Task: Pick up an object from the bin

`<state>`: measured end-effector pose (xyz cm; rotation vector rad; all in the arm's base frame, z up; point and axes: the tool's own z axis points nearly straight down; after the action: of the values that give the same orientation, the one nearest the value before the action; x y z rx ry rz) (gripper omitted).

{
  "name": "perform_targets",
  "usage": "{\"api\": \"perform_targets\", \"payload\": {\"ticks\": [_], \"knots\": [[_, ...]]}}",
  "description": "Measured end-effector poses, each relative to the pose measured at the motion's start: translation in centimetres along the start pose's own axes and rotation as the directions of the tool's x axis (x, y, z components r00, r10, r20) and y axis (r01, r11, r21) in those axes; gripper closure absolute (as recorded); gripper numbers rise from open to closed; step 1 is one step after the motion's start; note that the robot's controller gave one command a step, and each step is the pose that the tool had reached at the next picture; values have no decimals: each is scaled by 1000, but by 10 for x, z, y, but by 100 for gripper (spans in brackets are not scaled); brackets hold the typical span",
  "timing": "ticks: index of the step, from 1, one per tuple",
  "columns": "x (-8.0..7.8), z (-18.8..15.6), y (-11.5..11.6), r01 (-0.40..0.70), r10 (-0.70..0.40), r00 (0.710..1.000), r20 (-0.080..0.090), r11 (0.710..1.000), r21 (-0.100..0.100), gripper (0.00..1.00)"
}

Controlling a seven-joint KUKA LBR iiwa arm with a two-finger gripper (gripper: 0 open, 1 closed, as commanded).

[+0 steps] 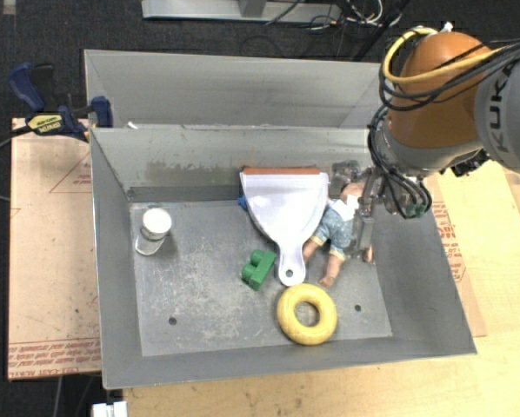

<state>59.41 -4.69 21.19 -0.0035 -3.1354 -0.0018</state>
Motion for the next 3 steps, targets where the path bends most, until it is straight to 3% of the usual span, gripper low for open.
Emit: {"api": "perform_targets", "payload": {"ticks": [1,2,3], "knots": [[-1,-5,0,1,-1,1000,8,1000,1,0],[-5,37,-1,57,-57,998,13,998,2,0],[22,100,-26,172,-172,985,11,985,2,0]]}}
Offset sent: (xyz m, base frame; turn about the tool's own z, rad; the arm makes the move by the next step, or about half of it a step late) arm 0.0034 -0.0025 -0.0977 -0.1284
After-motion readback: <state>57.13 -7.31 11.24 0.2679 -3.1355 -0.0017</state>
